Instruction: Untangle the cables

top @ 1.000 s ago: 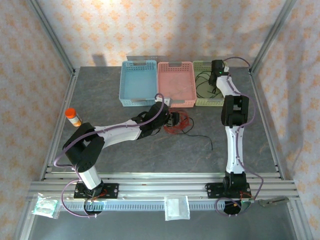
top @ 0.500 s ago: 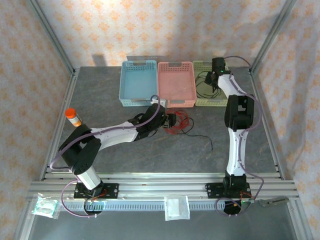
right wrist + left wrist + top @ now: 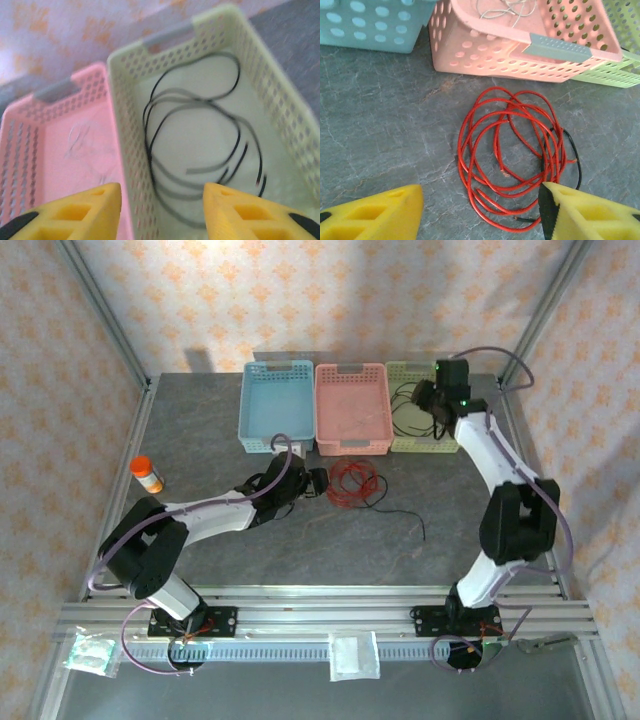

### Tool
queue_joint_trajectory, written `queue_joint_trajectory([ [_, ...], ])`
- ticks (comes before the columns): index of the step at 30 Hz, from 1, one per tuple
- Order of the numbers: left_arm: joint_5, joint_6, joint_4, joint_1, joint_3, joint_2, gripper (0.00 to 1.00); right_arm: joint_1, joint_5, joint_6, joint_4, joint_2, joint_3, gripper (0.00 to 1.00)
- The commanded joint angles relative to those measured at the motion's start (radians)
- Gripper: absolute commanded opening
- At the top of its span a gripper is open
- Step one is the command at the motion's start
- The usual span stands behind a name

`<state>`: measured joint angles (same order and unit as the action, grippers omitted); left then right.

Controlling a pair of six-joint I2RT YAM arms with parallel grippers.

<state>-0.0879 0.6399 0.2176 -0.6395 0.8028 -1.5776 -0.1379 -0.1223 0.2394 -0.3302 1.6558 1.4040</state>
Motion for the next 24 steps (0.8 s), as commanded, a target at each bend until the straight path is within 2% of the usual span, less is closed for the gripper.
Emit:
queue_joint_trajectory([
  [1, -0.042, 0.033, 0.049, 0.003, -0.014, -0.034, 0.62, -0.072, -0.04, 0.042, -0.006, -0.134, -0.16, 0.43],
  [5, -0.047, 0.025, 0.034, 0.007, 0.015, -0.072, 0.6, -0.186, 0.005, 0.106, -0.031, -0.248, -0.342, 0.4],
  [9, -0.047, -0.011, -0.02, 0.009, 0.079, -0.124, 0.58, -0.269, 0.027, 0.167, -0.018, -0.281, -0.446, 0.4],
  [19, 0.026, -0.132, -0.168, 0.013, 0.215, -0.23, 0.47, -0.36, -0.006, 0.236, 0.143, -0.136, -0.514, 0.4],
  [24, 0.031, -0.14, -0.166, 0.017, 0.214, -0.217, 0.45, -0.383, 0.055, 0.222, 0.138, -0.042, -0.477, 0.43],
])
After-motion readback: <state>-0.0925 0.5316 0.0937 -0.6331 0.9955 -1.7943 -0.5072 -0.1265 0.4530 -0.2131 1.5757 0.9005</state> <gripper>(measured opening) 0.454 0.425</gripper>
